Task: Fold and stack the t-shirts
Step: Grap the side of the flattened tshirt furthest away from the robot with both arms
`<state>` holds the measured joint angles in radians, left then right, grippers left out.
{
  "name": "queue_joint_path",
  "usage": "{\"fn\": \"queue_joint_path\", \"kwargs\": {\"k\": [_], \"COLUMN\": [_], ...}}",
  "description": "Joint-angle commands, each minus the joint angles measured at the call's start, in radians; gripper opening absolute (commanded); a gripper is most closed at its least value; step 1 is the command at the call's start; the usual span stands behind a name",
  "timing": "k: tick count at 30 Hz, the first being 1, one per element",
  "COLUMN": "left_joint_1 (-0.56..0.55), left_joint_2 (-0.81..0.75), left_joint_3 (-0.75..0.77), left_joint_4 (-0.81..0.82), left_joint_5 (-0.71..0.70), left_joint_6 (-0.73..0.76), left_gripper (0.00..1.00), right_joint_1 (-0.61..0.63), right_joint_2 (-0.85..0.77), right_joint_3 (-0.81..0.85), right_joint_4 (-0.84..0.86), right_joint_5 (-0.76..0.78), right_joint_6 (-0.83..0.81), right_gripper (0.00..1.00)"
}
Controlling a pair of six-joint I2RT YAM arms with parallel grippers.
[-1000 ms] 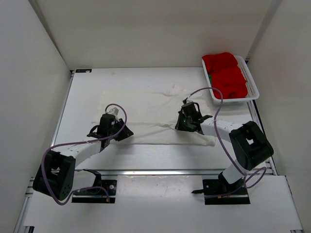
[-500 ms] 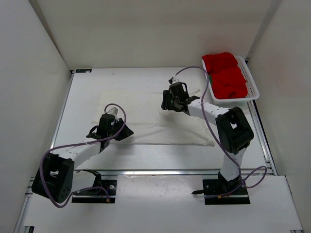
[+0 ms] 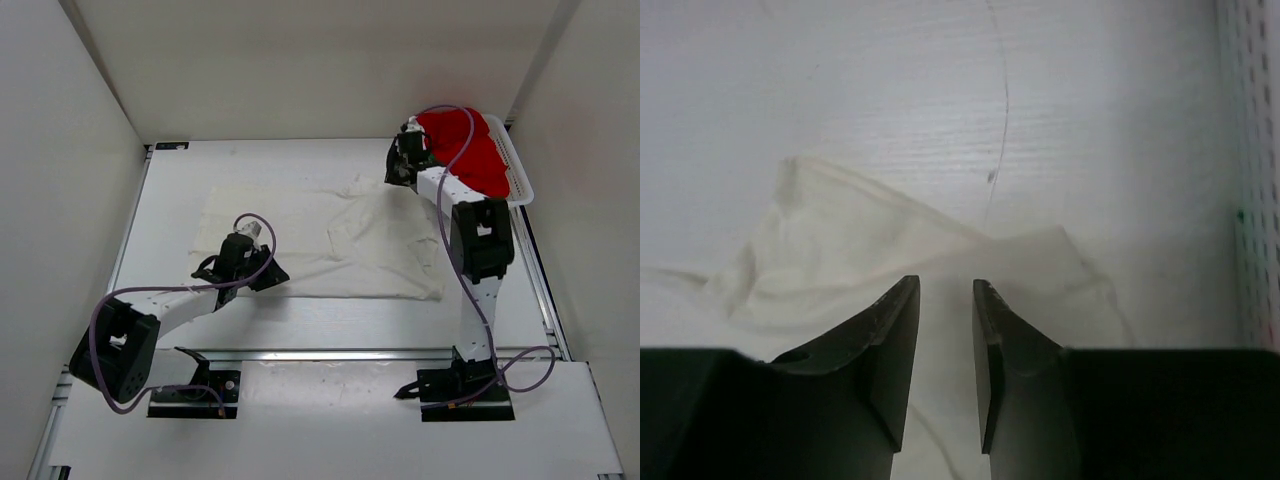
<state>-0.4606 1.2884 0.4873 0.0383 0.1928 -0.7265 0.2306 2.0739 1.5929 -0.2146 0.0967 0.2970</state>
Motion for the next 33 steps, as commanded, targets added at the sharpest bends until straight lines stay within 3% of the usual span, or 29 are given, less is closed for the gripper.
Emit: {"fn": "queue_joint_path", "kwargs": {"k": [1, 5, 11, 17, 23, 28, 33], "left_joint_1": [-0.003, 0.004, -0.009, 0.007, 0.031, 0.053, 0.053], "left_joint_2": [-0.011, 0.011, 0.049, 0.066, 0.060, 0.052, 0.042], "left_joint_3": [0.016, 0.010, 0.022, 0.014, 0.025, 0.022, 0.027], "left_joint_4": [0.028, 0.032, 0.051, 0.074, 0.057, 0.051, 0.037], "left_joint_5": [0.028, 0.042, 0.074, 0.093, 0.099, 0.106, 0.106], "left_joint_6": [-0.007, 0.001, -0.002, -0.007, -0.001, -0.004, -0.001], "left_gripper": [0.34, 0.33, 0.34, 0.34, 0.33, 0.33, 0.33], "right_joint_1": [0.007, 0.036, 0.055, 0.056, 0.058, 0.052, 0.039], "right_joint_2": [0.148, 0.288, 0.396, 0.555, 0.549, 0.571, 0.623], "right_joint_3": [0.204, 0.409, 0.581, 0.818, 0.820, 0.857, 0.918], "right_joint_4": [-0.136, -0.232, -0.281, -0.434, -0.407, -0.388, -0.241], "right_joint_5": [0.009, -0.037, -0.071, -0.066, -0.087, -0.176, -0.322], "right_joint_6": [-0.061, -0.113, -0.117, -0.118, -0.102, -0.070, 0.043], "right_gripper": [0.27, 0.36, 0.46, 0.46, 0.35, 0.10, 0.00]}}
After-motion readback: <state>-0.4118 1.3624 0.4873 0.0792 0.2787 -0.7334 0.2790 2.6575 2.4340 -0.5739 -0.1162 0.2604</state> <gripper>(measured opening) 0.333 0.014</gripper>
